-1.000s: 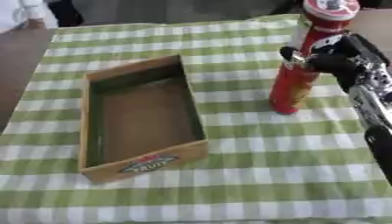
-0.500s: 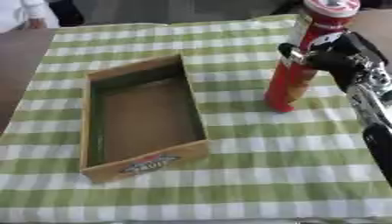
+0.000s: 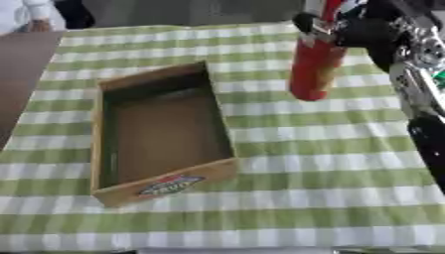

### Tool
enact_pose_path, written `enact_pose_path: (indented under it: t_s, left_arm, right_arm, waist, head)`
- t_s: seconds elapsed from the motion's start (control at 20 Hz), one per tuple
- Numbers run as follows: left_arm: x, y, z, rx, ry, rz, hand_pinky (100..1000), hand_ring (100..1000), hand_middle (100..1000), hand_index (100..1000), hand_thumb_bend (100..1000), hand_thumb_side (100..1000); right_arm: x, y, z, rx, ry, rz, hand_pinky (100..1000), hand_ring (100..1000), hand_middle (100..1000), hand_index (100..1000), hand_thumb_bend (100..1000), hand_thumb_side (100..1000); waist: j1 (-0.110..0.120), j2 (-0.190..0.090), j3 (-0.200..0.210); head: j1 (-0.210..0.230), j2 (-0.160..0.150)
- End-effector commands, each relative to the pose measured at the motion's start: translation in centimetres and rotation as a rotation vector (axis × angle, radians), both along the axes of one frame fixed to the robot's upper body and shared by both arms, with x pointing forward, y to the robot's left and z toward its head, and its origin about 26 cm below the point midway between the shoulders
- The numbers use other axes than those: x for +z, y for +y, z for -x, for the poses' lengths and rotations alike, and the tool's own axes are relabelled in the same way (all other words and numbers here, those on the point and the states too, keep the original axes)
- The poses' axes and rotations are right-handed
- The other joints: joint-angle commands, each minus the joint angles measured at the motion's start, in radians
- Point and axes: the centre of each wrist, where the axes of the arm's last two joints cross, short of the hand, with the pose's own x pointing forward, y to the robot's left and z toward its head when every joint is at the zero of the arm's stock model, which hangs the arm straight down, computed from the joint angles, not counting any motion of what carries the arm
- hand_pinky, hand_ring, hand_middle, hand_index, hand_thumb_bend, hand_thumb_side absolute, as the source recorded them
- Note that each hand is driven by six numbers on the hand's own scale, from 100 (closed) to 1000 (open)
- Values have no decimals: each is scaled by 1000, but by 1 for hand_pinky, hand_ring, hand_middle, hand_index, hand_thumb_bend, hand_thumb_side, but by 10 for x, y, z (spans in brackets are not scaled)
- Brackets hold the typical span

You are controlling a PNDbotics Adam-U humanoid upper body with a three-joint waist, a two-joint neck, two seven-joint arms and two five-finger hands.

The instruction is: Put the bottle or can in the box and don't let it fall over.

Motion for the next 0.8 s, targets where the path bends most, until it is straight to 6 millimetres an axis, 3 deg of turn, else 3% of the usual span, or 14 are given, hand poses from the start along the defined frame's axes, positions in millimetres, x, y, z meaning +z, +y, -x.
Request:
enact_pose_path:
  t_s: [0.05,0.15,0.2,0.25,0.55,0.8]
  left_arm:
    - [9,4,2,13,-28,-19,941,644,758,777,406,209]
    - [10,3,2,12,-32,-15,941,644,758,778,412,205]
    - [10,3,2,14,-33,-13,942,644,758,778,396,209]
    - [9,3,2,17,-33,-12,942,644,758,778,414,200]
    - [4,10,3,54,-19,-4,941,642,757,761,411,201]
    - [1,15,4,90,-20,13,940,641,756,762,408,203]
  right_arm:
    - [17,28,12,104,-33,7,1000,1000,897,397,499,100]
    - [19,47,15,161,-27,3,1000,1000,896,400,492,100]
    - [19,56,17,191,-25,4,1000,1000,896,402,571,100]
    - [19,64,19,213,-25,8,1000,1000,895,402,496,100]
    - [14,109,27,305,-34,45,1000,1000,891,416,512,100]
    - [6,127,25,319,-35,47,1000,1000,889,419,488,100]
  waist:
    - [-1,-27,5]
    - [-2,-27,9]
    - [-2,-27,11]
    - [-3,-27,13]
    - [-9,-27,27]
    - [-11,-16,42]
  head:
    - [-8,5]
    - [-14,6]
    - [-17,9]
    - [-19,12]
    - [-49,25]
    - [-68,20]
